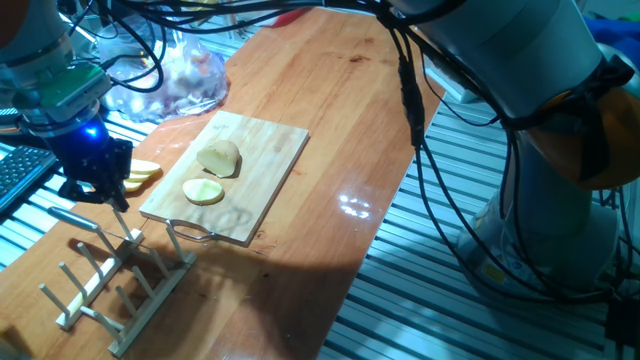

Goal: Chop the potatoes

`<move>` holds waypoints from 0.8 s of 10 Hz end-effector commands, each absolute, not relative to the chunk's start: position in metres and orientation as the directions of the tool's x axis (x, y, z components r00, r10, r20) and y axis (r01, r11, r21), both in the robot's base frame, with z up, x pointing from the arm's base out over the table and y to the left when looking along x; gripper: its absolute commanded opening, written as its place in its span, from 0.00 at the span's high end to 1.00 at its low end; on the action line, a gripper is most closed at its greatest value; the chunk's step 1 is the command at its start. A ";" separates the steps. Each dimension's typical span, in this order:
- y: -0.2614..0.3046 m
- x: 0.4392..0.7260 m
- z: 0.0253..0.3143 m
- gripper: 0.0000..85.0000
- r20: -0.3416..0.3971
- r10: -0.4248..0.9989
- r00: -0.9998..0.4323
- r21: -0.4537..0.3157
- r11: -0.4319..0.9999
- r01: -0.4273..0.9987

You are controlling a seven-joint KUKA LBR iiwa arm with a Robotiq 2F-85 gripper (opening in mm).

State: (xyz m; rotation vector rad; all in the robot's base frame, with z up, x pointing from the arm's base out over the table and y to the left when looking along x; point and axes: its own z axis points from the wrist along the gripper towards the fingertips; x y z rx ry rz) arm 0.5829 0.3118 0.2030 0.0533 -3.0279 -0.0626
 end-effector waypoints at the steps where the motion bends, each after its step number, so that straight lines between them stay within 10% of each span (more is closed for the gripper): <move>1: 0.312 0.583 0.203 1.00 0.112 -0.037 -0.993 0.043 0.999 -0.033; 8: 0.313 0.584 0.206 1.00 0.125 -0.030 -0.992 0.055 0.998 -0.024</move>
